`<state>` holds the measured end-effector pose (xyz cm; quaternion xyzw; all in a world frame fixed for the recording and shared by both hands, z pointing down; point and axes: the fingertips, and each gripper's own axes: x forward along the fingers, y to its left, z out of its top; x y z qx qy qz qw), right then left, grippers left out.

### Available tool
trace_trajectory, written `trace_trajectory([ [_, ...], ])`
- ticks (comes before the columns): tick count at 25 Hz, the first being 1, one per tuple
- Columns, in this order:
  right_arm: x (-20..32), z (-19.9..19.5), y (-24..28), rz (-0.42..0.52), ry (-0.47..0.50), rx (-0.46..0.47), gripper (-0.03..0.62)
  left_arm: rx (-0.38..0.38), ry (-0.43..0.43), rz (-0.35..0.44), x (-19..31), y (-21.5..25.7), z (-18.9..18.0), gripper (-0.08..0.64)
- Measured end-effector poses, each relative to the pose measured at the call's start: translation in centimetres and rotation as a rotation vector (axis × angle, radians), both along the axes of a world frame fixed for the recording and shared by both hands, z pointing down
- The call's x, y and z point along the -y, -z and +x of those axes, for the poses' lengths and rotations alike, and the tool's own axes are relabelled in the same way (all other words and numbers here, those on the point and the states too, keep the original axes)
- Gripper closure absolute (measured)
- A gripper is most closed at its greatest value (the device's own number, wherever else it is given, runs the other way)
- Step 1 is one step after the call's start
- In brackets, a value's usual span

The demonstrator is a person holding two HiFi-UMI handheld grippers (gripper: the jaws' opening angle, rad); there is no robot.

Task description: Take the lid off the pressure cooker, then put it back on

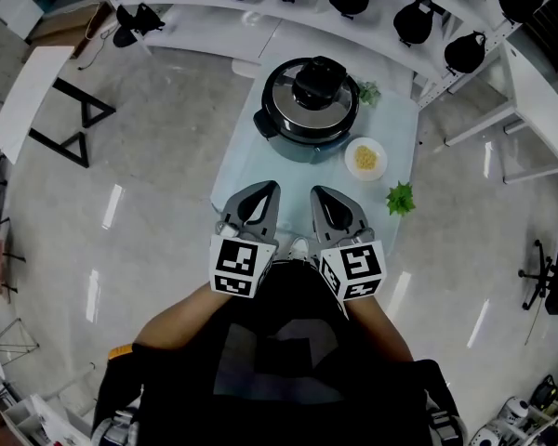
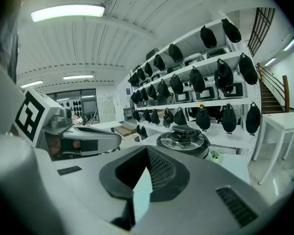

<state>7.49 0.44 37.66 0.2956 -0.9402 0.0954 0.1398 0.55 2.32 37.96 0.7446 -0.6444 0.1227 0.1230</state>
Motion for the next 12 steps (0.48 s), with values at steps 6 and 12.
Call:
trace_trajectory([
  [6,-2.2,-1.3,0.6,0.003,-0.012,-0.007,0.575,-0.002,-0.040,0.030,-1.4,0.9,-0.6,0.552],
  [12,-3.0,-1.8,0.8,0.015,-0.033,-0.025,0.575,-0.005,-0.057,0.035,-2.1,1.1,-1.2,0.553],
])
